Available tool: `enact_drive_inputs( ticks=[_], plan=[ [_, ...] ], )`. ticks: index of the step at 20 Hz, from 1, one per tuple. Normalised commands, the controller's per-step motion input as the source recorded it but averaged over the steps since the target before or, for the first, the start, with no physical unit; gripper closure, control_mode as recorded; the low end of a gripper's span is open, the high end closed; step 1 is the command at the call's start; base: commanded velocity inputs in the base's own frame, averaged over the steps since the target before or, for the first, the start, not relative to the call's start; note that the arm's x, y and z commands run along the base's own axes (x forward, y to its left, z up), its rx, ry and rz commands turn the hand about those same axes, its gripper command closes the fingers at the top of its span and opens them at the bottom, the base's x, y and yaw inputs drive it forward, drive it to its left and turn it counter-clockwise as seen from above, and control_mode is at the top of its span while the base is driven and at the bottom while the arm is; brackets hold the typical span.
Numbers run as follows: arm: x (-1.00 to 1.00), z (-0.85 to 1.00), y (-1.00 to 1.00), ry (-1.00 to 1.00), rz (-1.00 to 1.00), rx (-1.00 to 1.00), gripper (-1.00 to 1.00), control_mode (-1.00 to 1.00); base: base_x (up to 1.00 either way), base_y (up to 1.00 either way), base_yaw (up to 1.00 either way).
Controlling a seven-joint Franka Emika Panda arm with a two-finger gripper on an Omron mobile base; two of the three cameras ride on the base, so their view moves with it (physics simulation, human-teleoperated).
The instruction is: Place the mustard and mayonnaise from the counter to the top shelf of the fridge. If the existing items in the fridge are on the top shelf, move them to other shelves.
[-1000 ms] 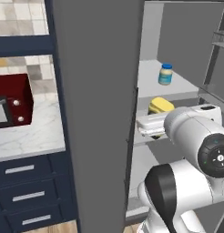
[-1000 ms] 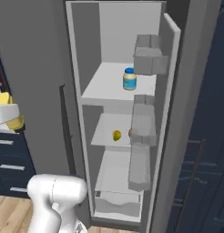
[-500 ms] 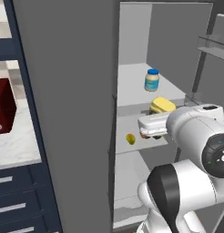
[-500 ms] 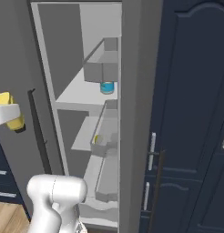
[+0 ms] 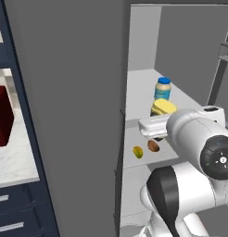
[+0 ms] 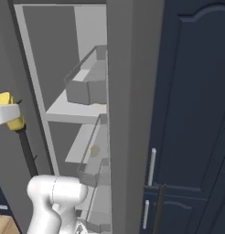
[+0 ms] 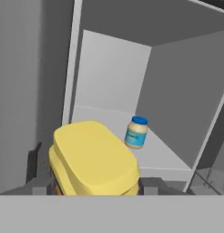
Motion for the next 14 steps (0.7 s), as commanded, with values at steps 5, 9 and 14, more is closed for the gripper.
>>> enact_drive_inputs(
  ticks=[5,9,14],
  plan=[
    [0.11,0.07,-0.62,0.02,-0.03,0.12,1.0,-1.0,0.05,-0.08,0.0],
    [0.6,0.14,-0.75,0.13,0.0,0.18,1.0,-1.0,0.0,0.0,0.0],
    [0.67,-0.05,-0.69,0.09,0.0,0.06,1.0,-1.0,0.0,0.0,0.0]
  ],
)
